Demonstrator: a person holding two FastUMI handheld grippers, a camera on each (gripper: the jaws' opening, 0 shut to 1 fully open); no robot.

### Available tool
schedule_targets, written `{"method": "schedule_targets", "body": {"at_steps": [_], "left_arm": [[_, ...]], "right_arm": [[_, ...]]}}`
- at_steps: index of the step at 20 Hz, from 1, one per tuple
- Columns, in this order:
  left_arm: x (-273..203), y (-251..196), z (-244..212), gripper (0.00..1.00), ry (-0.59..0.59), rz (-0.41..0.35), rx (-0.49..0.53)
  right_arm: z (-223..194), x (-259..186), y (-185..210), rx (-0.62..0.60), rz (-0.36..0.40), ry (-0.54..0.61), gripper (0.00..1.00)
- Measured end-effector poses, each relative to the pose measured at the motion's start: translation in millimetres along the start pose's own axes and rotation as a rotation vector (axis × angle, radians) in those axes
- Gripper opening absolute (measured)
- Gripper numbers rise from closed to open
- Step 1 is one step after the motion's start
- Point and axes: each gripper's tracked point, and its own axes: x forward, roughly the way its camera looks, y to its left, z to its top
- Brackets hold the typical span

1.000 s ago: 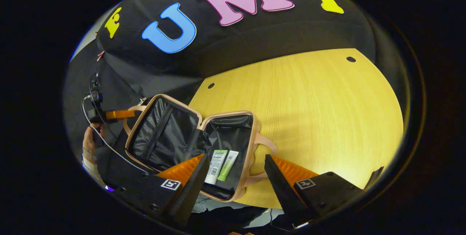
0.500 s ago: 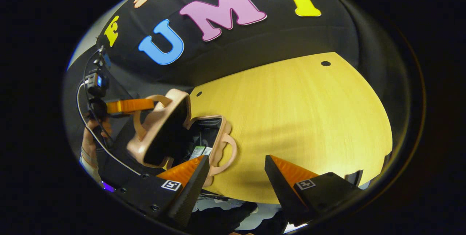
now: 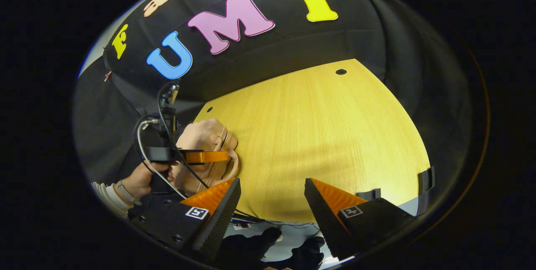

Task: First open the suitcase, pack the skin care products into it, and then close the suitcase.

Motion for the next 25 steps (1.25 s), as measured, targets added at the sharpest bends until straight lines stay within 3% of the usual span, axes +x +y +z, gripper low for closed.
{"method": "schedule_targets", "body": {"at_steps": [2, 3, 5, 7, 8, 9, 14, 21, 25], "left_arm": [[12.7, 2.8, -13.8, 0.19, 0.017, 0.041, -0.006], [11.5, 1.7, -16.5, 0.16, 0.024, 0.055, -0.001], [2.9, -4.4, -18.0, 0.28, 0.011, 0.072, 0.033], [-15.2, -12.9, -3.6, 0.55, -0.048, 0.132, 0.095], [-26.9, -14.9, 5.7, 0.82, -0.083, 0.177, 0.138], [-43.2, -19.9, 16.2, 0.96, -0.124, 0.208, 0.174], [-150.6, -69.7, 77.4, 0.93, -0.422, 0.238, 0.289], [-294.9, -120.4, 157.4, 0.95, -0.895, 0.156, 0.278], [-325.1, -128.6, 172.5, 0.95, -0.979, 0.115, 0.251]], "right_arm": [[-1.3, -5.5, -3.8, -0.013, 0.006, -0.009, 0.97], [0.1, -9.0, -5.4, -0.024, 0.013, -0.015, 0.97], [3.0, -15.2, -7.6, -0.060, 0.024, -0.028, 0.97], [7.9, -20.9, -14.2, -0.105, 0.025, -0.043, 0.97], [12.3, -22.9, -15.7, -0.125, 0.027, -0.054, 0.97], [17.3, -25.1, -15.8, -0.142, 0.031, -0.068, 0.97], [72.6, -42.8, 4.4, -0.289, 0.034, -0.226, 0.97], [195.2, -118.0, 73.6, -0.373, -0.032, -0.647, 0.97], [234.7, -163.2, 91.6, -0.427, -0.122, -0.817, 0.96]]}}
